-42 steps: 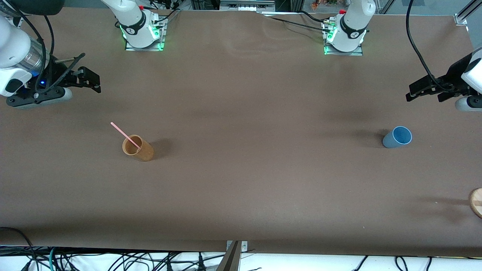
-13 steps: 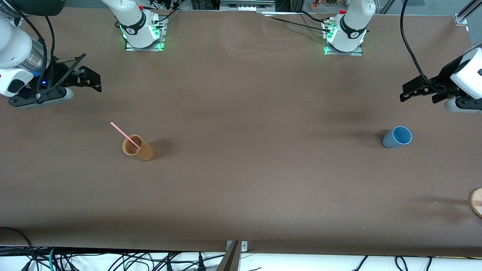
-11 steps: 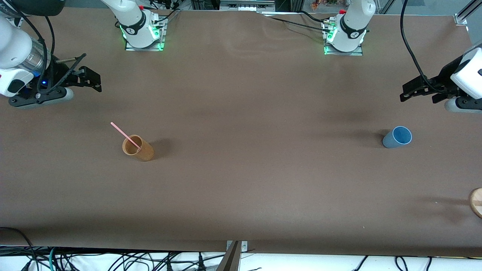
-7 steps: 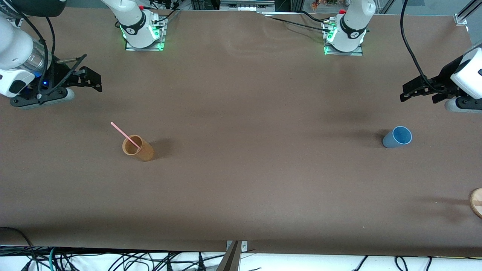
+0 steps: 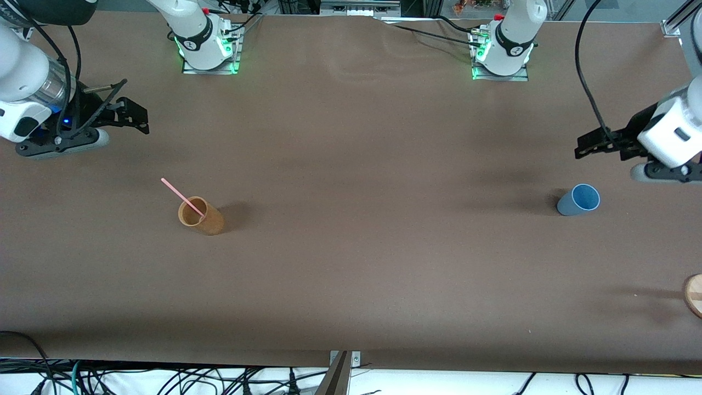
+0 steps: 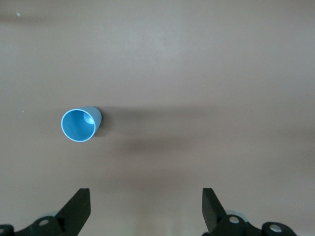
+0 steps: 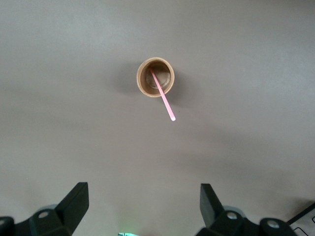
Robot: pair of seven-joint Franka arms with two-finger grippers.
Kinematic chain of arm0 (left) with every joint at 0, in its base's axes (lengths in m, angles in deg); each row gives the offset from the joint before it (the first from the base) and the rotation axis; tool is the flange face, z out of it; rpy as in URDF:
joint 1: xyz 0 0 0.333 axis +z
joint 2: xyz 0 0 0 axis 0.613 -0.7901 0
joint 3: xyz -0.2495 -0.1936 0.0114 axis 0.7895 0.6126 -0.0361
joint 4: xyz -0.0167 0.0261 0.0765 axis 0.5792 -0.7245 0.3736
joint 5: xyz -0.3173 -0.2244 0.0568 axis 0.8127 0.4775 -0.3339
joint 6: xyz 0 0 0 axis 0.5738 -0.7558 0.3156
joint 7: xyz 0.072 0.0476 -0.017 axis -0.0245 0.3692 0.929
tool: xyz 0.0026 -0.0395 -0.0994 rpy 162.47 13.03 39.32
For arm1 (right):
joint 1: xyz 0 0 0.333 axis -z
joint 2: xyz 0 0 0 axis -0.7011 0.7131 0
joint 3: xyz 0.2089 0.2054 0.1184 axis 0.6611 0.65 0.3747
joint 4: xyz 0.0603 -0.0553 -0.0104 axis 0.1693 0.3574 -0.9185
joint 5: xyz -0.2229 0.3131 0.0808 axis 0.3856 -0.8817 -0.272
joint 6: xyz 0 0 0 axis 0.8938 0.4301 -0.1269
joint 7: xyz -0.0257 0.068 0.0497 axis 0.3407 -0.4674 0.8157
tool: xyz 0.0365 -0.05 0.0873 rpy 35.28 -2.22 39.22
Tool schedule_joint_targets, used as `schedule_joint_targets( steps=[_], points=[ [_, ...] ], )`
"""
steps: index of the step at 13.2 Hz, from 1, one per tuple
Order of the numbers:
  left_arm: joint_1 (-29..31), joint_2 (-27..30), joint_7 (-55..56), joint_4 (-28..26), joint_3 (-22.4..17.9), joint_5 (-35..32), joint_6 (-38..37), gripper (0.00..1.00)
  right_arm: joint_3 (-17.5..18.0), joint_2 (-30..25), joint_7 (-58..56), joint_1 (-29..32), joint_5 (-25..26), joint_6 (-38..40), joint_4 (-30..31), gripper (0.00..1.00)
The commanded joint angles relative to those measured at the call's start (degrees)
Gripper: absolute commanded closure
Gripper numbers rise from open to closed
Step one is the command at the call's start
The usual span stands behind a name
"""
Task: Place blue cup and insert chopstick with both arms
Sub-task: 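Lower the left gripper onto the blue cup while the right gripper reaches the chopstick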
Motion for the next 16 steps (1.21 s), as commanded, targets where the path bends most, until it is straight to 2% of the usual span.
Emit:
schedule_joint_targets(
  steps=[1,4,9,12,16],
  points=[
    [-0.1,-6.1,-1.7,1.5,0.1,-5.1,2.3,0.00,0.1,-2.0,-0.2,0.5,-1.3,0.1,1.9,0.00],
    [1.3,-8.4,-4.6,-3.8,0.1,-5.6,9.8,0.00,0.1,-2.0,-0.6,0.5,-1.3,0.0,2.2,0.00],
    [4.3,-6.6,-13.3,-18.3,-0.4,-5.6,26.5,0.00,0.5,-0.4,-5.5,0.5,-0.9,-2.7,6.1,0.00],
    [3.5,-3.0,-13.9,-27.6,-2.1,-5.7,36.3,0.00,3.1,4.4,-13.8,0.4,0.2,-7.5,7.4,0.00],
    [4.2,-1.0,-16.3,-38.2,-2.3,-7.6,50.0,0.00,3.3,12.3,-31.7,0.5,2.3,-19.2,9.8,0.00]
  ],
)
